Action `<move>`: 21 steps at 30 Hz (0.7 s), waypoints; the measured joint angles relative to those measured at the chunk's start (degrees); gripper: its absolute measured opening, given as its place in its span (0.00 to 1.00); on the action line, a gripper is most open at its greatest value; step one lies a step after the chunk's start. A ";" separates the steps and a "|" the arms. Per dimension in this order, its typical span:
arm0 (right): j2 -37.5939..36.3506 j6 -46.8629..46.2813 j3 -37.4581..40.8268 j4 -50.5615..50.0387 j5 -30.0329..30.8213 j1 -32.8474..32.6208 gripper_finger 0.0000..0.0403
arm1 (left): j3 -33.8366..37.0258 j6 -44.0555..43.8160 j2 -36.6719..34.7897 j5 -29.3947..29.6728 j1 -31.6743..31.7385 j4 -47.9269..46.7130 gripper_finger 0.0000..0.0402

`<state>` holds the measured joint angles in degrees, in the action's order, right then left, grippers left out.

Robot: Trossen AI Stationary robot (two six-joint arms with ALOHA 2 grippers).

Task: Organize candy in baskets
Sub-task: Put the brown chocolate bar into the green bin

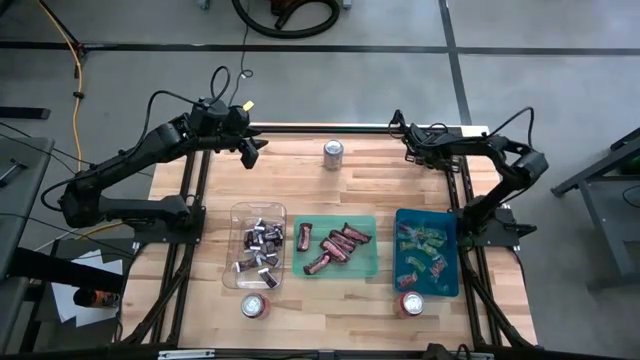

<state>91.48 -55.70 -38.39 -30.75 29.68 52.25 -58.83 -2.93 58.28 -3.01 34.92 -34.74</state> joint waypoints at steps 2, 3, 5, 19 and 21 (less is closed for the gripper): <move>0.03 0.10 0.00 -0.47 -0.42 0.00 0.40 | 0.00 -0.02 0.00 0.00 0.00 -0.03 0.43; 0.00 0.38 -0.01 -0.57 -0.64 -0.03 0.33 | 0.00 -0.13 0.00 0.00 0.00 -0.07 0.43; -0.47 1.63 0.01 -1.31 -0.50 -0.66 0.19 | 0.00 -0.91 0.00 0.00 0.00 -0.07 0.43; -18.07 9.74 0.42 -8.86 -6.83 -8.79 0.03 | -0.02 -2.84 0.00 0.87 0.00 0.35 0.43; -19.82 11.22 0.39 -8.85 -12.99 -8.79 0.05 | -0.02 -2.92 0.00 0.94 0.00 0.35 0.43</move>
<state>71.65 -44.48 -38.00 -39.60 16.69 43.46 -58.85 -5.85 58.28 -2.07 34.92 -34.39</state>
